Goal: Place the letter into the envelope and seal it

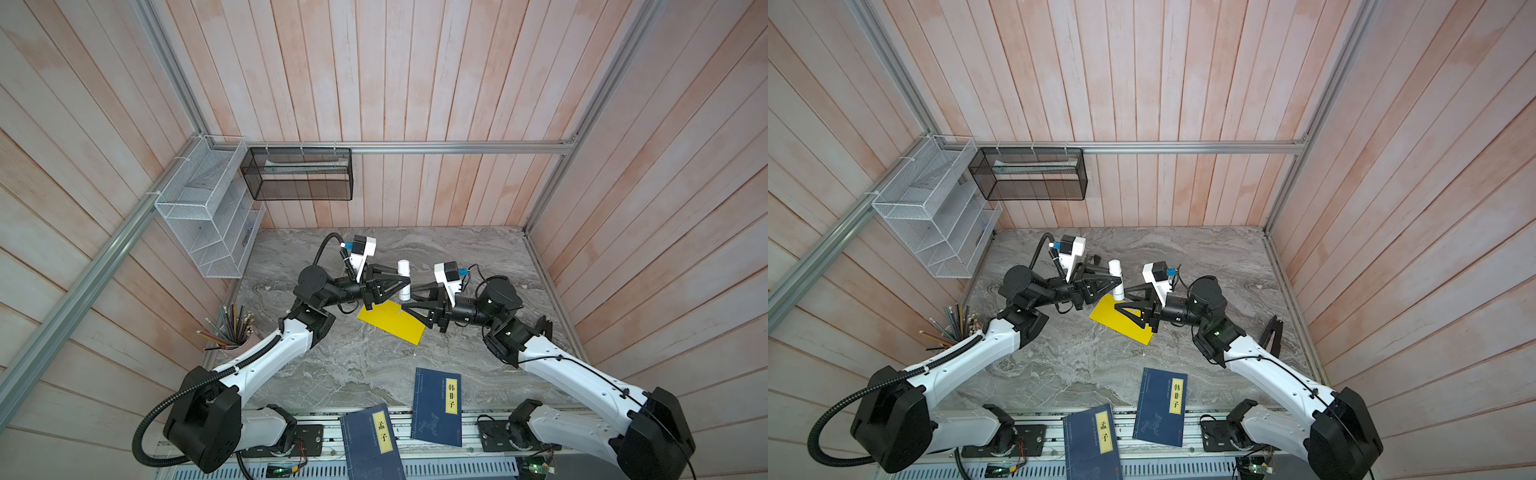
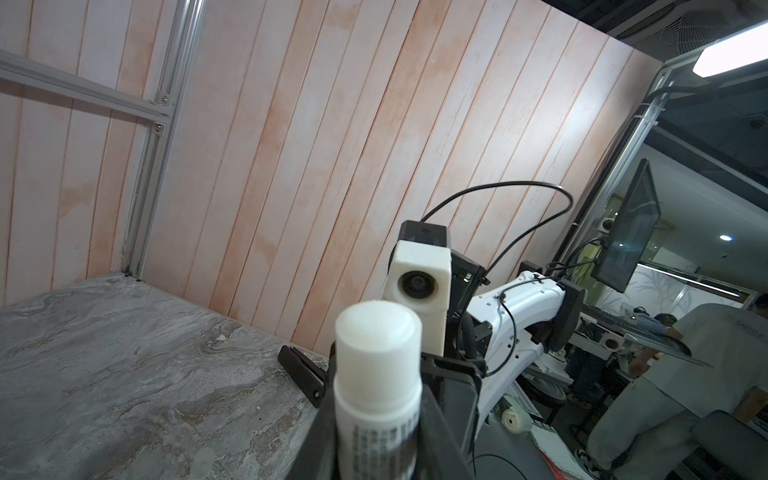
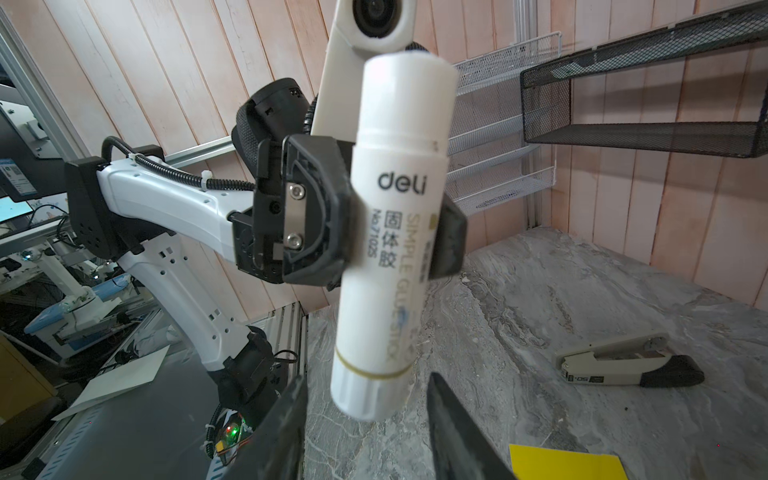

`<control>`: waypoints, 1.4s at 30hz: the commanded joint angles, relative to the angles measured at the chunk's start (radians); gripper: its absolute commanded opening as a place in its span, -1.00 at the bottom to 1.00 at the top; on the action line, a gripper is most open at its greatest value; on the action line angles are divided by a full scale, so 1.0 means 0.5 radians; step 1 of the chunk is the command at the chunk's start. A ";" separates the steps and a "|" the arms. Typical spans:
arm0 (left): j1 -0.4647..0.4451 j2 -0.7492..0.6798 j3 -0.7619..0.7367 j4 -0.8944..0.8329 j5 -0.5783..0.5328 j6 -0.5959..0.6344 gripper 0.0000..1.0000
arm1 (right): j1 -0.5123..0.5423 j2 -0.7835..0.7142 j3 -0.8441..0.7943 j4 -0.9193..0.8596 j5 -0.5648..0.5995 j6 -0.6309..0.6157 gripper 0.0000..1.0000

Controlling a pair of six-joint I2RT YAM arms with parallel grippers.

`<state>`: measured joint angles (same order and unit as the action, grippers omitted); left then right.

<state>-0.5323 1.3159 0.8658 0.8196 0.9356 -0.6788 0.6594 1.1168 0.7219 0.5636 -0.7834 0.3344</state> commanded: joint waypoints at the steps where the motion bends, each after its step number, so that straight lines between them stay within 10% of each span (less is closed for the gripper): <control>1: 0.003 0.032 0.051 0.126 0.085 -0.046 -1.00 | -0.009 0.016 0.050 0.129 -0.094 0.060 -0.07; 23: 0.001 0.050 0.060 0.093 0.087 -0.020 -1.00 | -0.019 0.060 0.074 0.203 -0.124 0.115 -0.65; 42: -0.146 -0.174 0.093 -0.744 -0.784 0.692 -1.00 | 0.093 -0.092 0.157 -0.421 0.922 -0.295 -1.00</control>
<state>-0.5995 1.2533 0.8856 0.5125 0.6411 -0.3977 0.6960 1.0977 0.7532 0.4065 -0.5068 0.2569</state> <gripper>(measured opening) 0.269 0.253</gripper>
